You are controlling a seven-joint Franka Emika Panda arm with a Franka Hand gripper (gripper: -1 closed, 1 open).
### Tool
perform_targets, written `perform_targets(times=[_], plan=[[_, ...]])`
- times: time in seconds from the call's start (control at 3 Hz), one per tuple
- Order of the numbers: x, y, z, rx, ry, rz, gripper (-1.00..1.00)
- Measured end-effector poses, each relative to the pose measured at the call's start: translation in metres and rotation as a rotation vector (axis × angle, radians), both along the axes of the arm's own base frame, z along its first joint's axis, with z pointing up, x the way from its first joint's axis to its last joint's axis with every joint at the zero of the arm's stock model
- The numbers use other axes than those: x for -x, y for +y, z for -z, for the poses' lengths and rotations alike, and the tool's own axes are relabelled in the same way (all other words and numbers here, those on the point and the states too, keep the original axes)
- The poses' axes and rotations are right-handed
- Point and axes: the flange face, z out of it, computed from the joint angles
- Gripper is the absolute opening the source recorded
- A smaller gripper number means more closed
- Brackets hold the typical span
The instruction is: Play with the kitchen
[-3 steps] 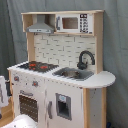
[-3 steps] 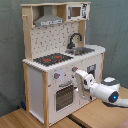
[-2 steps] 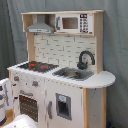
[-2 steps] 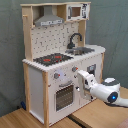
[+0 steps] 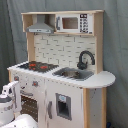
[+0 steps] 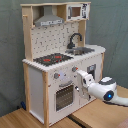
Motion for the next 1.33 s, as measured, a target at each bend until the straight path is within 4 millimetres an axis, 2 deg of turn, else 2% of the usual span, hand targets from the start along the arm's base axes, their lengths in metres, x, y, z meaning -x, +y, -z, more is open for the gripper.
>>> perform_targets(times=[0.33, 0.67, 1.0, 1.33], plan=[[-0.028, -0.001, 0.01, -0.005, 0.017, 0.007, 1.0], [-0.04, 0.004, 0.024, -0.064, 0.028, 0.022, 1.0], [-0.056, 0.013, 0.025, -0.119, 0.019, 0.054, 1.0], [-0.051, 0.01, 0.03, -0.161, -0.001, 0.114, 1.0]])
